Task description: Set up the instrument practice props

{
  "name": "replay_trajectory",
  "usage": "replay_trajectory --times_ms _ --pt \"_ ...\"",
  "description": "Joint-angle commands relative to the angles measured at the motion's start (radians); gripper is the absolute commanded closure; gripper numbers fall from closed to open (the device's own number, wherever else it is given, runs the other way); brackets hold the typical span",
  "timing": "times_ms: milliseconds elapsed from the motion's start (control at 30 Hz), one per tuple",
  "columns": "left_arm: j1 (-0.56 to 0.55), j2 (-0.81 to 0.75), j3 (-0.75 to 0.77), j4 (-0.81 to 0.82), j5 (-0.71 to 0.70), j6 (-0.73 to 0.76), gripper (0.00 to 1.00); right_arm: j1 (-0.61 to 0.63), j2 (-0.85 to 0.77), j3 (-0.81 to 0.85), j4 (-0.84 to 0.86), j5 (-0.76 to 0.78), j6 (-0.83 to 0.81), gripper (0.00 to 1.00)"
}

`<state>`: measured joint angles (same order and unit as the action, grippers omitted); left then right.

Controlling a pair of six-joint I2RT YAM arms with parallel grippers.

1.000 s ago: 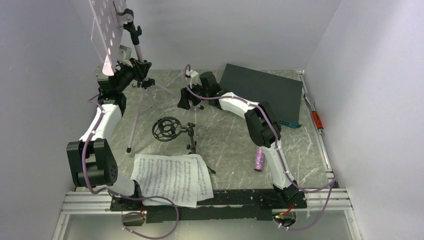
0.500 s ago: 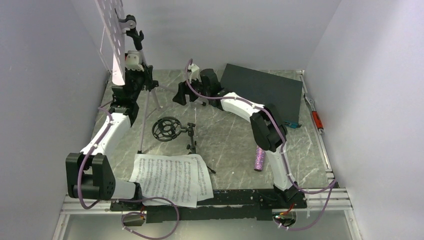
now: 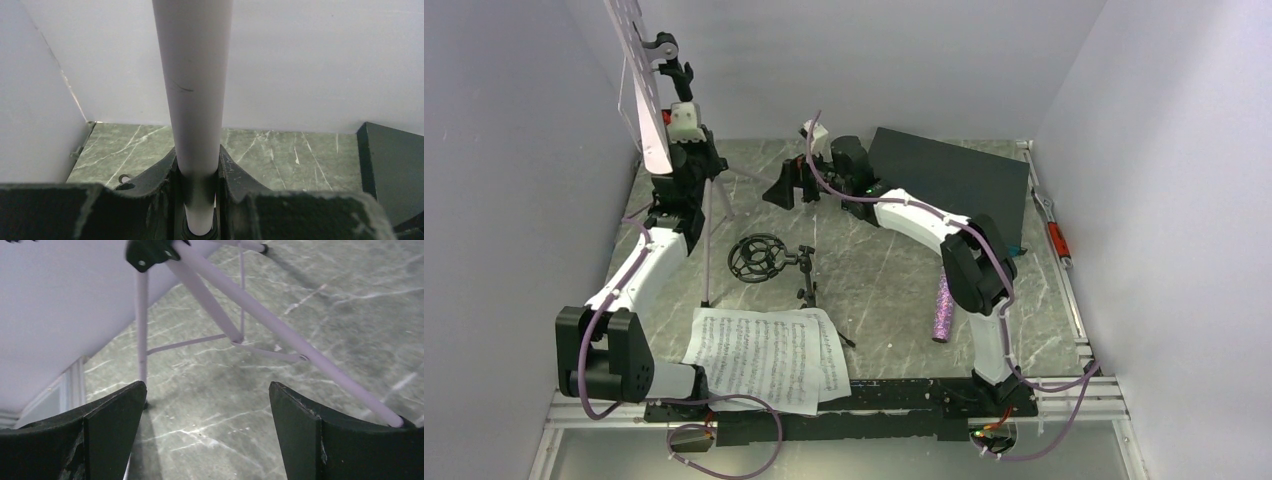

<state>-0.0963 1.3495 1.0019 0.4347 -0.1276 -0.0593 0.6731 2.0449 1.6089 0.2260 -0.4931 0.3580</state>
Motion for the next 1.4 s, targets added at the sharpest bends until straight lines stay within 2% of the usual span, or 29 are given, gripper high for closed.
replay_trajectory --times_ms 0,133,367,867,1167,1367 --pt "-0.008 -0.038 0.036 0.025 -0.133 -0.005 0.97 0.010 0.046 0.088 0.102 -0.155 0.095 0.05" --pt "-0.014 -0.038 0.042 0.018 -0.148 -0.008 0.97 0.015 0.125 0.137 0.163 -0.238 0.154 0.10" --pt "-0.025 -0.047 0.040 -0.005 -0.150 -0.027 0.97 0.042 0.241 0.219 0.262 -0.367 0.259 0.25" --pt "-0.037 -0.065 0.054 -0.073 -0.128 -0.050 0.97 0.119 0.448 0.392 0.409 -0.446 0.451 0.26" --pt "-0.039 -0.062 0.059 -0.094 -0.108 -0.063 0.97 0.160 0.520 0.464 0.395 -0.365 0.482 0.29" --pt "-0.040 -0.073 0.051 -0.084 -0.068 -0.035 0.97 0.170 0.553 0.461 0.534 -0.363 0.551 0.36"
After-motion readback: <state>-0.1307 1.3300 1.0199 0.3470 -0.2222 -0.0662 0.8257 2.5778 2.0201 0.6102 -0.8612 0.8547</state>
